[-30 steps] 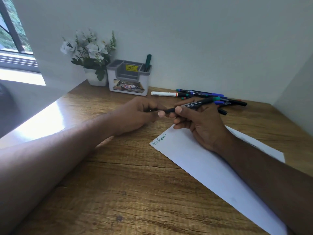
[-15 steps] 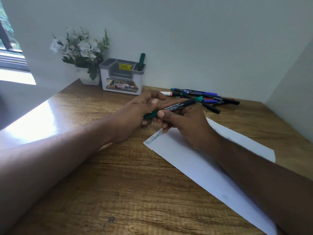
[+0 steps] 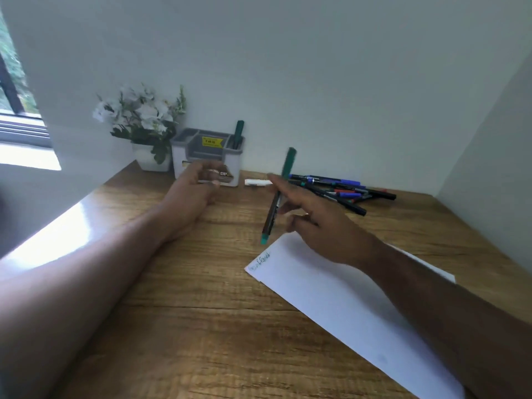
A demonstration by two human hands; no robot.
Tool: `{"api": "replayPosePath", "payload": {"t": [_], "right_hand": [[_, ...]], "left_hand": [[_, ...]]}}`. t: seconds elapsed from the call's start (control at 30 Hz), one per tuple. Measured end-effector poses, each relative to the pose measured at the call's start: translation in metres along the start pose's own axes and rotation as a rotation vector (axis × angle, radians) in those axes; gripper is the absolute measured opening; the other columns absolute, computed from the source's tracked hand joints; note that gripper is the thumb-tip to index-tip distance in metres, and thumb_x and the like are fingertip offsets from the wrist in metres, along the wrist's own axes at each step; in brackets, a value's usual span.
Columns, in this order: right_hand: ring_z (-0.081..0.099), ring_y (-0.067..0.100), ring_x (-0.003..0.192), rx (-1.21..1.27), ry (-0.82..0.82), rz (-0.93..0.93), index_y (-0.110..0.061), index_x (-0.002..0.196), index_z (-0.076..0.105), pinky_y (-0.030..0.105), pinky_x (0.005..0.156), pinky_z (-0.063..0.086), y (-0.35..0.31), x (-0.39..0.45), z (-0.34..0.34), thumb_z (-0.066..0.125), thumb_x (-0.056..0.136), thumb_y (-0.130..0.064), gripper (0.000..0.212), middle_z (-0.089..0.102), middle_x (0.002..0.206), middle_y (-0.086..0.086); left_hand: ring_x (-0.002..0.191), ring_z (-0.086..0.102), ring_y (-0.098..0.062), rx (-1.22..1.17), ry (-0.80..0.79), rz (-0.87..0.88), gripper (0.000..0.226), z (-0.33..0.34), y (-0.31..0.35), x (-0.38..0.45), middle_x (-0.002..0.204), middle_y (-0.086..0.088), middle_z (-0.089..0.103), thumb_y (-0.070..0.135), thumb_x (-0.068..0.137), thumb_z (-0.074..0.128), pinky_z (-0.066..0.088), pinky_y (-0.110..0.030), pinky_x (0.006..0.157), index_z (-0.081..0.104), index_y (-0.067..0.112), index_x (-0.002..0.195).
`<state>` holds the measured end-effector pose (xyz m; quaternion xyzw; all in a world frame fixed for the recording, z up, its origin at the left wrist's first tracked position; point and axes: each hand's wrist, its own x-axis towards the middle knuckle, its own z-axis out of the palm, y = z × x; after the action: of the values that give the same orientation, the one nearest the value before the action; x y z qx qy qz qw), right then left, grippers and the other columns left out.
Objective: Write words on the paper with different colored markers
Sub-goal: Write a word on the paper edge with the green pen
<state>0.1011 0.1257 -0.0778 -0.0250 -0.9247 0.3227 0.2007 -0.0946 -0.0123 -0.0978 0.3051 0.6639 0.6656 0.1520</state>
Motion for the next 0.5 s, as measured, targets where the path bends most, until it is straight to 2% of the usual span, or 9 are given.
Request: {"api": "replayPosePath", "payload": {"t": [0.07, 0.13, 0.2, 0.27, 0.33, 0.5], "right_hand": [[0.06, 0.003, 0.099, 0.186, 0.096, 0.054, -0.033, 0.132, 0.052, 0.025, 0.087, 0.051, -0.004, 0.01, -0.005, 0.053, 0.093, 0.0, 0.051, 0.062, 0.119, -0.004], [0.064, 0.007, 0.088, 0.356, 0.244, 0.088, -0.021, 0.122, 0.062, 0.026, 0.081, 0.055, -0.009, 0.03, -0.011, 0.058, 0.091, 0.0, 0.038, 0.07, 0.101, 0.001], [0.066, 0.015, 0.08, 0.411, 0.313, 0.099, -0.018, 0.132, 0.054, 0.027, 0.075, 0.057, -0.011, 0.058, -0.016, 0.061, 0.089, 0.003, 0.049, 0.068, 0.09, 0.014], [0.067, 0.026, 0.081, 0.424, 0.333, 0.077, -0.034, 0.144, 0.032, 0.035, 0.075, 0.059, -0.013, 0.088, -0.018, 0.064, 0.085, 0.004, 0.077, 0.061, 0.086, 0.024], [0.066, 0.03, 0.079, 0.458, 0.376, 0.091, -0.035, 0.149, 0.02, 0.04, 0.073, 0.06, -0.013, 0.116, -0.018, 0.065, 0.083, 0.008, 0.09, 0.058, 0.083, 0.024], [0.062, 0.027, 0.076, 0.451, 0.582, 0.093, -0.025, 0.147, 0.029, 0.04, 0.067, 0.061, -0.004, 0.17, -0.01, 0.067, 0.079, 0.01, 0.085, 0.053, 0.08, 0.009]], "left_hand": [[0.096, 0.057, -0.018, 0.009, 0.009, -0.017, 0.042, -0.002, -0.002, 0.005, 0.109, 0.001, 0.057, -0.006, 0.09, 0.05, 0.051, -0.037, 0.085, 0.06, 0.032, 0.107], [0.093, 0.057, -0.016, 0.02, 0.002, -0.025, 0.047, -0.002, -0.003, 0.007, 0.113, -0.002, 0.056, -0.008, 0.089, 0.051, 0.052, -0.038, 0.086, 0.059, 0.03, 0.116], [0.088, 0.058, -0.016, 0.07, 0.009, -0.02, 0.053, -0.004, -0.003, 0.008, 0.114, -0.001, 0.057, -0.008, 0.086, 0.052, 0.054, -0.04, 0.085, 0.056, 0.028, 0.125], [0.084, 0.059, -0.016, 0.133, 0.03, -0.01, 0.057, -0.004, -0.003, 0.011, 0.117, -0.002, 0.057, -0.007, 0.084, 0.053, 0.056, -0.042, 0.083, 0.055, 0.029, 0.128], [0.081, 0.058, -0.014, 0.182, 0.048, -0.002, 0.057, -0.002, -0.002, 0.012, 0.12, -0.002, 0.056, -0.007, 0.085, 0.052, 0.057, -0.04, 0.08, 0.054, 0.029, 0.13], [0.083, 0.06, -0.014, 0.267, 0.044, 0.011, 0.06, -0.002, -0.006, 0.019, 0.121, 0.0, 0.055, -0.003, 0.087, 0.05, 0.058, -0.039, 0.081, 0.051, 0.033, 0.135]]}}
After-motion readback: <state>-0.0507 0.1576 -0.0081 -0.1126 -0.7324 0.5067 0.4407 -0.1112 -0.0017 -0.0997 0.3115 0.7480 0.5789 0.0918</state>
